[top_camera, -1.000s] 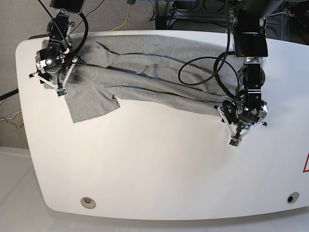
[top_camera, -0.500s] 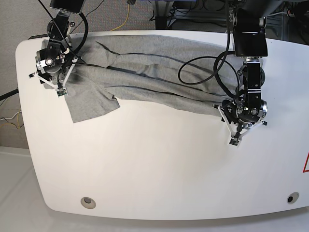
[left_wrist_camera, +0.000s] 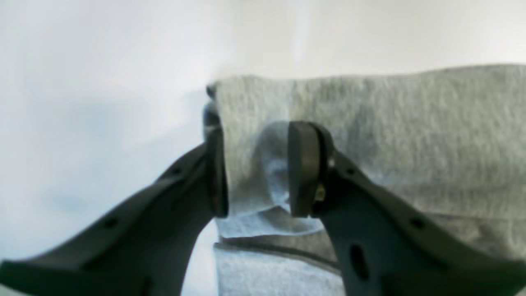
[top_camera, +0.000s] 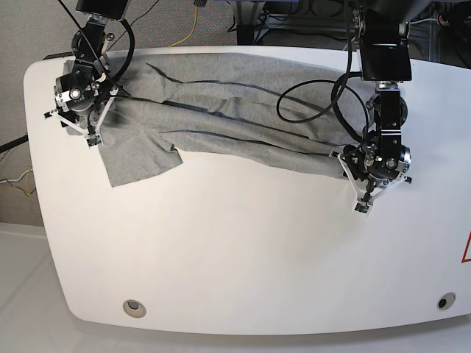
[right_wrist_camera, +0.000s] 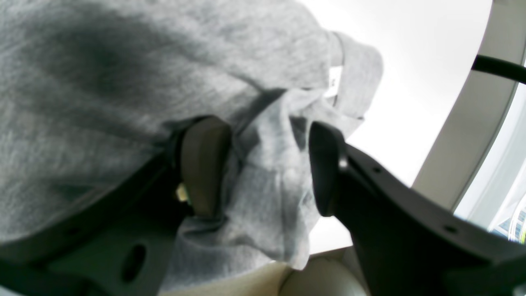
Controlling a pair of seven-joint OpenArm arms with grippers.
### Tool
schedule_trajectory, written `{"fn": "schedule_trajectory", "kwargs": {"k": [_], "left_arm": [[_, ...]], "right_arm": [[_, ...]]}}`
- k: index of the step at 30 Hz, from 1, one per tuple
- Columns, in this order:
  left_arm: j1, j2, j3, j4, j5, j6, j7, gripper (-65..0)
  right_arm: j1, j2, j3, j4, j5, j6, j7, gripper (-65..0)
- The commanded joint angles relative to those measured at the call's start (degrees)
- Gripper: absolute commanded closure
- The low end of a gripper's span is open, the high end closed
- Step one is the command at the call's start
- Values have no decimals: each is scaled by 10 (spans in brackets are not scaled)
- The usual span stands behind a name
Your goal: Fold the T-shirt properly
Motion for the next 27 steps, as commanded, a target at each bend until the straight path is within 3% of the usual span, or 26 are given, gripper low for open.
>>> {"fn": "schedule_trajectory", "kwargs": {"k": [1, 4, 8, 11, 27], "left_arm": [[-10, -2, 0, 11, 0, 2, -8, -196], [-10, -2, -1, 11, 0, 2, -8, -143], [-10, -2, -1, 11, -1, 2, -8, -3], [-10, -1, -1, 12, -1, 2, -8, -35], [-13, -1, -2, 14, -1, 2, -8, -31]], "right_arm": [[-5, -4, -5, -5, 25, 13, -10, -345], [-5, -5, -5, -5, 25, 13, -10, -345], [-5, -5, -5, -5, 25, 13, -10, -345], [-5, -5, -5, -5, 25, 13, -10, -345], [-5, -5, -5, -5, 25, 13, -10, -345]]}}
